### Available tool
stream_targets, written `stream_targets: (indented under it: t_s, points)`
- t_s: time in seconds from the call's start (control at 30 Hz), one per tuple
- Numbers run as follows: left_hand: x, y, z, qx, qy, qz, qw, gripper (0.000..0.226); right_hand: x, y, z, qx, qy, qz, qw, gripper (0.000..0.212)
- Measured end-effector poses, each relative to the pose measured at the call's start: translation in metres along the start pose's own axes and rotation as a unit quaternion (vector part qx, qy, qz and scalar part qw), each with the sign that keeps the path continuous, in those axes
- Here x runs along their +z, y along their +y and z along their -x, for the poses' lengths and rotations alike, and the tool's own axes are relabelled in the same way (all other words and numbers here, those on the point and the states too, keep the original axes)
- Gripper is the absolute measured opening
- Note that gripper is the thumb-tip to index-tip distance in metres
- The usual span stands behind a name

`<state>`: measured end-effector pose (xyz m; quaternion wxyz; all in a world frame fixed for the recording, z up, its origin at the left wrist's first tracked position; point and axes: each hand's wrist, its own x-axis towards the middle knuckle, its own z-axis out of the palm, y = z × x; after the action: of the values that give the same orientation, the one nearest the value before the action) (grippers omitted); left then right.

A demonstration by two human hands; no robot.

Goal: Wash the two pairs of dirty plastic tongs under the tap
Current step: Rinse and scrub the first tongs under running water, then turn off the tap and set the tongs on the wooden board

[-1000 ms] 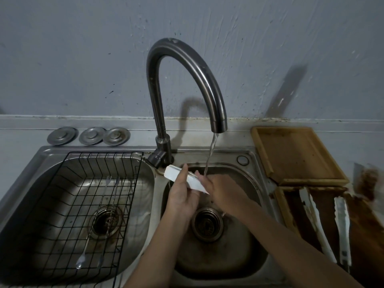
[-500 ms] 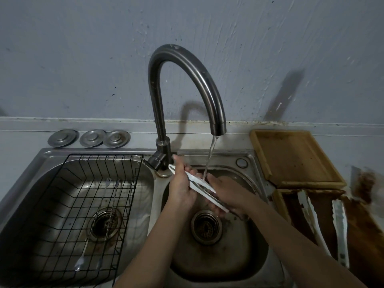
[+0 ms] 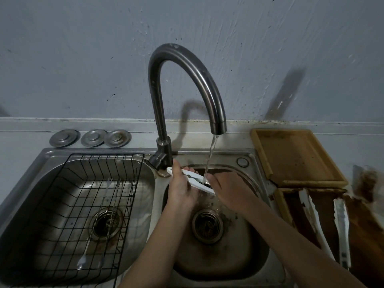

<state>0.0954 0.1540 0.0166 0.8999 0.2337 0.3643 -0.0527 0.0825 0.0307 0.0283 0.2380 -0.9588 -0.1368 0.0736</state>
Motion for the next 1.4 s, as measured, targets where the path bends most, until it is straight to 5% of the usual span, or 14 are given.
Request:
stream_targets:
  t_s: [0.17, 0.27, 0.33, 0.43, 0.57, 0.87, 1.03, 1.17, 1.27, 1.4]
  points:
    - [-0.005, 0.008, -0.002, 0.018, -0.022, -0.075, 0.997, 0.041, 0.003, -0.002, 0.012, -0.08, 0.008, 0.085, 0.993, 0.043]
    - [-0.017, 0.014, -0.002, 0.063, 0.005, -0.189, 0.98, 0.053, 0.011, -0.002, 0.012, -0.026, 0.005, -0.016, 1.0, 0.036]
    - [-0.032, 0.019, -0.011, 0.202, 0.067, -0.34, 0.916, 0.047, 0.012, -0.002, 0.013, -0.008, -0.001, -0.07, 0.997, 0.033]
    - [-0.047, 0.035, -0.009, 0.369, 0.128, -0.508, 0.768, 0.056, 0.01, -0.004, 0.016, -0.005, -0.007, -0.091, 0.996, 0.032]
    - [-0.04, 0.054, -0.011, 0.388, 0.183, -0.65, 0.627, 0.036, 0.011, -0.006, 0.021, -0.007, -0.01, -0.095, 0.995, 0.033]
    - [-0.024, 0.063, -0.017, 0.337, 0.208, -0.771, 0.499, 0.05, 0.012, -0.009, 0.023, -0.006, 0.069, -0.12, 0.99, 0.047]
    - [-0.022, 0.061, -0.015, 0.324, 0.192, -0.767, 0.52, 0.049, 0.021, -0.002, 0.029, 0.008, 0.128, -0.125, 0.984, 0.075]
    - [-0.027, 0.06, -0.013, 0.316, 0.18, -0.791, 0.492, 0.058, 0.034, 0.016, 0.034, 0.157, -0.021, -0.027, 0.987, 0.066]
    - [-0.03, 0.056, -0.005, 0.331, 0.147, -0.702, 0.614, 0.058, 0.042, 0.02, 0.043, 0.162, -0.007, -0.05, 0.985, 0.055]
    - [-0.029, 0.044, -0.003, 0.335, 0.124, -0.642, 0.679, 0.073, 0.031, 0.028, 0.044, 0.173, -0.116, -0.004, 0.978, 0.059]
